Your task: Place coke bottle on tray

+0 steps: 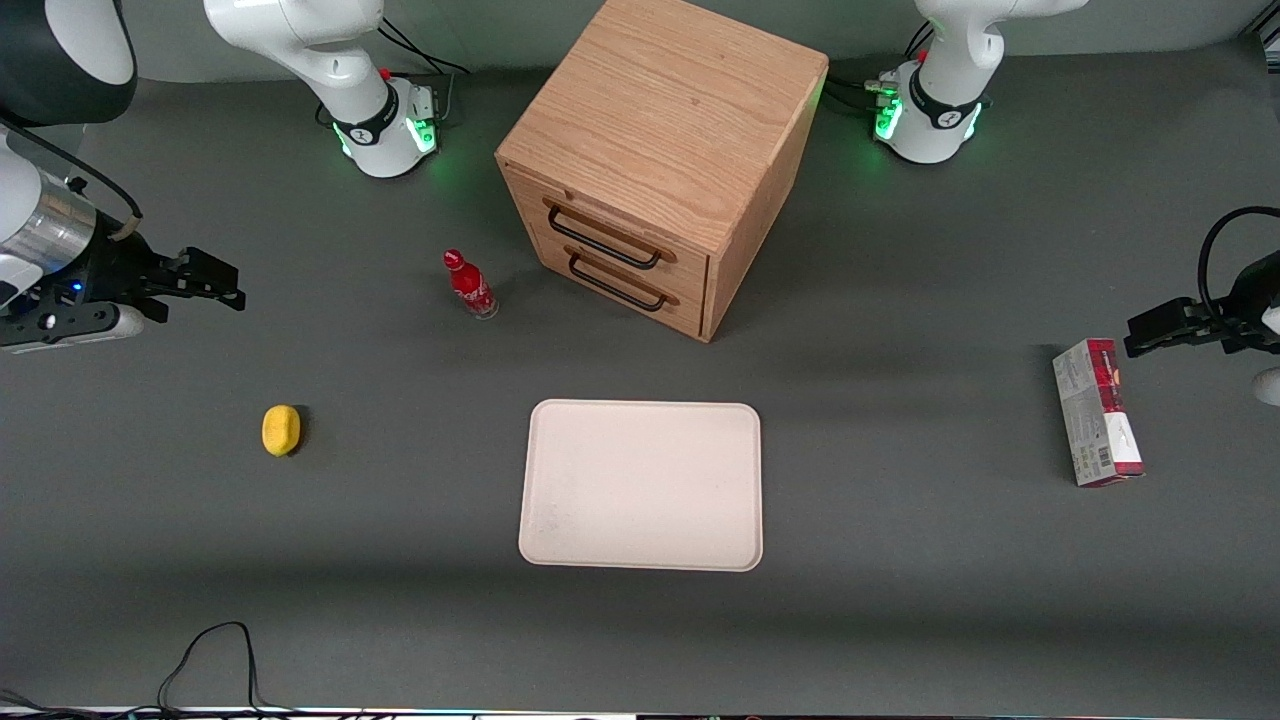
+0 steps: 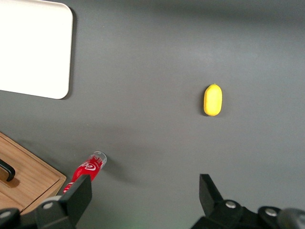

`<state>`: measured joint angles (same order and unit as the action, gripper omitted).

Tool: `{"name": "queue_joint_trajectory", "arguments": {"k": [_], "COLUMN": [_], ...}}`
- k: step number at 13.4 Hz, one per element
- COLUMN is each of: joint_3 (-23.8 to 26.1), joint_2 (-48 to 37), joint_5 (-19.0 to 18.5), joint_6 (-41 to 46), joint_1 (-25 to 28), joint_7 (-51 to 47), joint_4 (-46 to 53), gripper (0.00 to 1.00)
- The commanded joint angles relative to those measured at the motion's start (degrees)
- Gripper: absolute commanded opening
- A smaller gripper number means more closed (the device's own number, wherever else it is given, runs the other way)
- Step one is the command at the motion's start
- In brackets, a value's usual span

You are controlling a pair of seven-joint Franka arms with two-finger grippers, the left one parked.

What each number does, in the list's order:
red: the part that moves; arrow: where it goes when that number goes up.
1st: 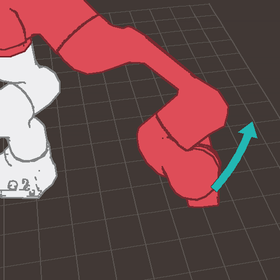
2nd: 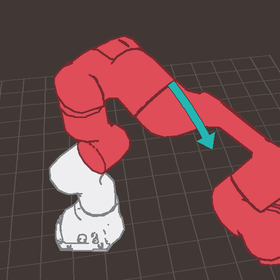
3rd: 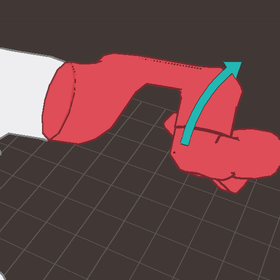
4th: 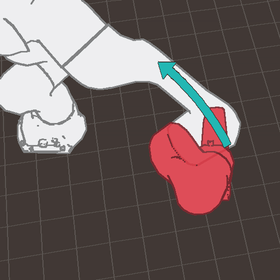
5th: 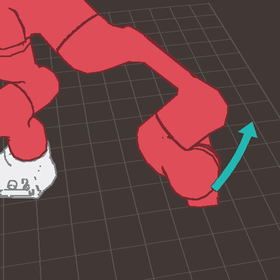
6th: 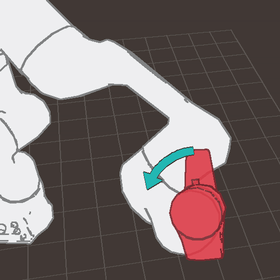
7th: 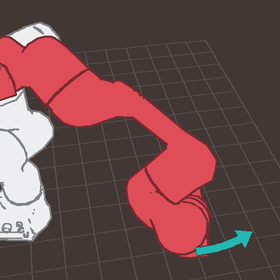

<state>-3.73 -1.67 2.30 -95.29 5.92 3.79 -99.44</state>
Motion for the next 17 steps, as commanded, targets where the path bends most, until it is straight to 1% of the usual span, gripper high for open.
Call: {"name": "queue_joint_trajectory", "arguments": {"k": [1, 11, 13, 15, 16, 17], "joint_3": [0.7, 0.0, -0.3, -0.1, 0.2, 0.9], "joint_2": [1.1, 0.6, 0.6, 0.7, 0.6, 0.4], "joint_5": [0.2, 0.2, 0.1, 0.1, 0.5, 0.7], "joint_6": [1.8, 2.3, 3.6, 4.1, 5.7, 7.2], "joint_1": [-0.4, -0.8, -0.7, -0.4, -0.1, 0.2], "joint_7": [-0.4, 0.2, 0.1, -0.5, -1.8, -5.0], "joint_4": [2.2, 3.7, 3.7, 3.9, 3.9, 4.1], "gripper": [1.0, 1.0, 1.0, 1.0, 1.0, 1.0]}}
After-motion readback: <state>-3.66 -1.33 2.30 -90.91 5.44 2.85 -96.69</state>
